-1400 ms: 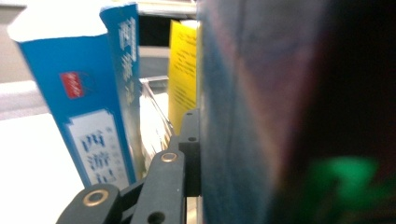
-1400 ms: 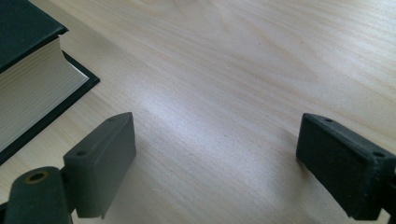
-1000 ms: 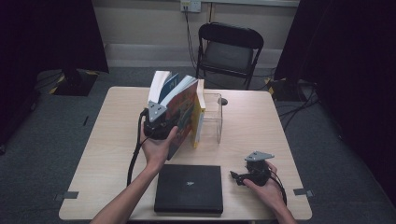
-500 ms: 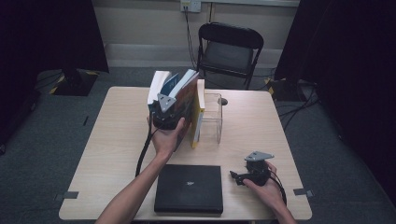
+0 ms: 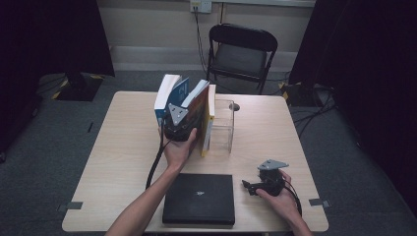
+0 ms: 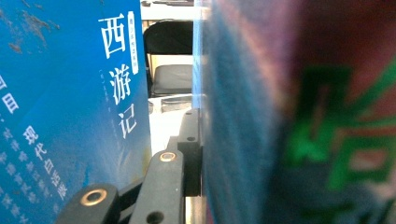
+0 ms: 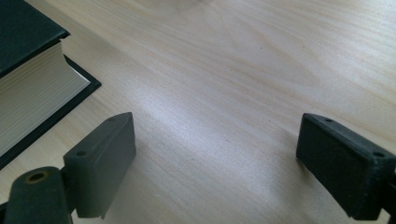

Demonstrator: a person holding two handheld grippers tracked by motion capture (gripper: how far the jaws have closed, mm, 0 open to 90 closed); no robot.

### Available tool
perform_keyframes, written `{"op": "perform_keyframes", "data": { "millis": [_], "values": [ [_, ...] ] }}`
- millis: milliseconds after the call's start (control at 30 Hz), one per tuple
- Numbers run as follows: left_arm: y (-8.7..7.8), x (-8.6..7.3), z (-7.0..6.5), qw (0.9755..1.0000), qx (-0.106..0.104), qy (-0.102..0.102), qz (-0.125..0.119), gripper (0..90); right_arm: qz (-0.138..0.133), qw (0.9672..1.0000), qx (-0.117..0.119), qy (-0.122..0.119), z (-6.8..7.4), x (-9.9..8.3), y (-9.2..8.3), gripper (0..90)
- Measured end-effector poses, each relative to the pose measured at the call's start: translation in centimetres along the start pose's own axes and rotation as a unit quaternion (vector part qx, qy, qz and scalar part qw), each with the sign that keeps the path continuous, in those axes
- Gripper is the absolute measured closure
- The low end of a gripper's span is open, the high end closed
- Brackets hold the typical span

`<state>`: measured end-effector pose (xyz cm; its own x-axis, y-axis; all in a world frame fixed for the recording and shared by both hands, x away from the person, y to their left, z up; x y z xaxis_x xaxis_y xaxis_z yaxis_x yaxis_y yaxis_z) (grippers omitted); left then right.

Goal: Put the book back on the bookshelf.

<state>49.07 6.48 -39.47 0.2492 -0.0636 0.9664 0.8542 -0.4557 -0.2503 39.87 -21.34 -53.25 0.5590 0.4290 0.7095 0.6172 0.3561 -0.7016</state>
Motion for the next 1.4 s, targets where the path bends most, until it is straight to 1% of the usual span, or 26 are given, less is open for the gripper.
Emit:
{"op": "perform_keyframes", "data": {
  "millis": [67,200,267,333,433,500,600,633,700,767,833,867,933,1067,1100,1167,1200,1233,1300,1400],
  "values": [
    [-0.2,-0.1,0.1,1.0,-0.004,-0.004,0.004,73.6,-0.001,1.0,0.0,0.001,0.0,0.0,0.0,11.8],
    [-1.0,-0.6,0.1,0.9998,-0.013,0.005,0.011,73.0,0.0,1.0,0.0,0.001,0.0,0.0,0.0,11.8],
    [-1.4,-0.9,0.2,0.9997,-0.02,0.005,0.011,72.6,0.0,1.0,-0.001,0.001,0.0,0.0,0.0,11.8],
    [-1.7,-1.1,0.3,0.9997,-0.02,0.007,0.012,72.5,0.0,1.0,-0.001,0.001,0.0,0.0,0.0,11.8],
    [-2.0,-1.2,0.5,0.9996,-0.026,0.002,0.012,71.8,-0.001,1.0,-0.001,0.001,0.0,0.0,0.0,11.8],
    [-2.2,-1.3,0.6,0.9994,-0.031,0.006,0.014,71.6,-0.001,1.0,-0.001,0.001,0.0,0.0,0.0,11.8],
    [-2.6,-1.3,0.5,0.9991,-0.041,0.004,0.015,68.1,-0.001,1.0,-0.001,0.001,0.0,0.0,0.0,11.8],
    [-2.8,-1.2,0.5,0.9989,-0.043,0.007,0.017,66.9,-0.002,1.0,-0.001,0.001,0.0,0.0,0.0,11.8],
    [-3.0,-1.1,0.5,0.9987,-0.048,0.003,0.018,64.1,-0.002,1.0,-0.001,0.001,0.1,0.0,0.0,11.8],
    [-3.1,-1.1,0.7,0.9987,-0.047,0.001,0.02,63.7,-0.003,1.0,-0.001,0.001,0.1,0.0,0.0,11.8],
    [-3.2,-1.1,0.7,0.9984,-0.05,0.007,0.024,61.7,-0.003,1.0,-0.001,0.002,0.1,0.0,0.0,11.8],
    [-3.2,-1.1,0.8,0.9982,-0.052,0.004,0.028,61.5,-0.003,1.0,-0.001,0.002,0.1,0.0,0.0,11.8],
    [-3.4,-1.0,0.9,0.9975,-0.064,-0.004,0.03,59.7,-0.004,1.0,-0.001,0.002,0.1,-0.1,0.0,11.8],
    [-3.7,-1.0,0.8,0.9967,-0.071,0.007,0.038,56.6,-0.006,1.0,0.0,0.001,0.1,-0.1,0.0,11.8],
    [-3.8,-1.0,0.8,0.9962,-0.075,0.003,0.045,56.3,-0.006,1.0,0.0,0.001,0.1,-0.1,0.0,11.8],
    [-3.9,-1.0,0.7,0.9953,-0.082,-0.012,0.049,54.1,-0.006,1.0,0.0,0.001,0.1,-0.1,0.0,11.8],
    [-4.1,-1.0,0.7,0.9949,-0.083,-0.012,0.055,54.3,-0.006,1.0,0.001,0.001,0.1,-0.1,0.0,11.8],
    [-4.2,-1.0,0.8,0.9947,-0.087,-0.012,0.055,54.4,-0.007,1.0,0.0,0.001,0.1,-0.1,0.0,11.8],
    [-4.4,-1.0,0.8,0.9941,-0.092,-0.025,0.052,54.5,-0.007,1.0,0.001,0.001,0.1,0.0,0.0,11.8],
    [-4.8,-0.9,1.0,0.9931,-0.101,-0.03,0.052,54.4,-0.008,1.0,0.001,-0.002,0.2,0.0,0.1,11.8]
  ]
}}
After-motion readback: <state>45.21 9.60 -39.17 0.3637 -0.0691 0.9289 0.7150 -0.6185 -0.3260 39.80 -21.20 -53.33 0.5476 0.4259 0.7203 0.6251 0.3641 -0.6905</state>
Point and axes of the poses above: each handheld gripper's, and its own axes: y roughly forward along the jaws, x roughly out of its top, z roughly to its left, the point moved 5 cm from there along y, roughly forward along the jaws, and after that the axes turned 5 degrees about -x, right-handed, at the moved point
